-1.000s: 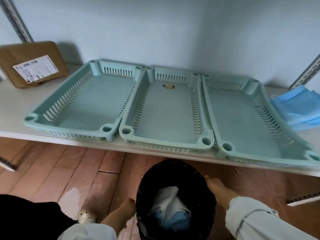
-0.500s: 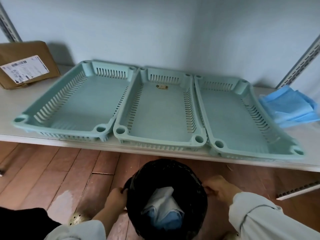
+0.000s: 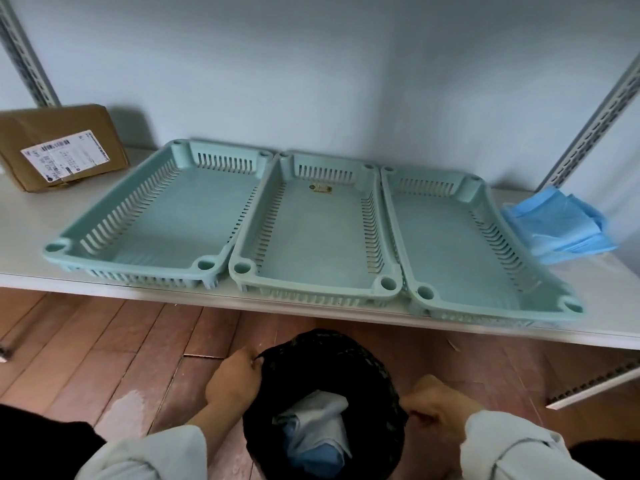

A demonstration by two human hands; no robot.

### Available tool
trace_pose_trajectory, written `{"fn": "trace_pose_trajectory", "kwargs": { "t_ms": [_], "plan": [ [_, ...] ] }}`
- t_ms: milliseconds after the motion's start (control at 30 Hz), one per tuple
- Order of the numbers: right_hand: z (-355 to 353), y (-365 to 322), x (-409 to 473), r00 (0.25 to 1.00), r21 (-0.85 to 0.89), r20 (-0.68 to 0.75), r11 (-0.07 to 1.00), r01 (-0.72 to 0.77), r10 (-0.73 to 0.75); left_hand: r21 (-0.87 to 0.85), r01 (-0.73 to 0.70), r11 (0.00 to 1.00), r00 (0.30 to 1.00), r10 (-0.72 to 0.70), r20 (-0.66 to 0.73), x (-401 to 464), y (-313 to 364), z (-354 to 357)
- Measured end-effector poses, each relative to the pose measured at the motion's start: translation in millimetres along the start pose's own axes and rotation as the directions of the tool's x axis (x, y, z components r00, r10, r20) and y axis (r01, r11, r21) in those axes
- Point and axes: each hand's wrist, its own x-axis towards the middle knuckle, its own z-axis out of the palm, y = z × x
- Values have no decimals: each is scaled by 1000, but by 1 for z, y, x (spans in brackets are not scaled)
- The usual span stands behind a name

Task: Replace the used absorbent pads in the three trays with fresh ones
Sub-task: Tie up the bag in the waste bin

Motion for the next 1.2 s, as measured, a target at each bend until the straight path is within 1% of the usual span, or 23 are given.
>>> {"fn": "trace_pose_trajectory", "kwargs": {
  "t_ms": [67,133,167,200,233,267,333,400,433,467,500,533,600,667,733,767,800,867,933,967,1067,1133,1200],
  "plan": [
    [2,3,7,994,-163,-82,985,63,-77,-59,13,998,1000,-11,21,-1,12,0],
    [4,4,5,973,-348,-163,933,97,-162,-42,-7,999,999,9,47,-3,23,6],
    [4,4,4,959,-374,-200,921,113,-199,4,-35,999,998,35,49,-6,28,8],
    [5,5,6,949,-352,-230,927,127,-218,62,-68,996,997,67,27,-9,32,11],
    [5,5,9,943,-289,-251,947,142,-218,117,-83,990,996,84,-2,-12,34,12],
    [5,6,14,947,-183,-249,970,162,-205,139,-97,986,994,102,-31,-13,34,13],
    [4,9,20,966,87,-201,979,185,-165,145,-86,986,996,88,-8,-11,30,14],
    [4,11,17,992,344,-81,931,119,-97,66,-18,998,997,13,81,-7,25,15],
    [4,12,15,997,440,2,895,70,-79,-22,13,1000,995,-11,102,-5,22,16],
    [4,15,15,996,493,67,870,21,-62,-95,26,995,995,-17,93,-3,19,16],
    [3,16,14,992,524,114,852,-10,-59,-128,28,991,997,-20,68,-3,17,15],
    [3,18,18,992,519,123,854,-30,-40,-123,26,992,999,-21,44,-3,15,13],
    [4,23,24,998,459,59,888,-28,1,-73,29,997,999,-26,40,-4,9,11],
    [7,28,23,999,370,-30,929,-28,42,-8,39,999,992,-38,123,-4,4,12],
    [7,32,28,995,323,-86,946,-27,58,85,-7,996,973,-13,230,-7,4,16],
    [7,32,29,991,299,-117,954,-21,59,129,-30,991,967,-3,254,-8,3,19],
    [6,28,24,987,249,-150,968,-11,49,174,-48,984,966,2,257,-10,3,20],
    [3,24,20,979,72,-206,997,18,-3,238,-62,969,976,9,219,-11,3,21],
    [0,21,19,963,-23,-268,999,32,-37,246,-47,968,984,2,180,-10,4,22],
    [1,20,20,961,-42,-271,998,41,-51,242,-47,969,986,6,164,-10,6,22],
    [3,20,22,973,-28,-223,998,52,-57,242,-54,969,990,21,138,-12,8,25],
    [5,20,22,984,-51,-163,997,60,-68,236,-42,971,992,12,129,-12,6,25],
    [5,21,27,993,-56,-95,997,59,-64,192,-16,981,992,-9,129,-11,4,26]
  ]
}}
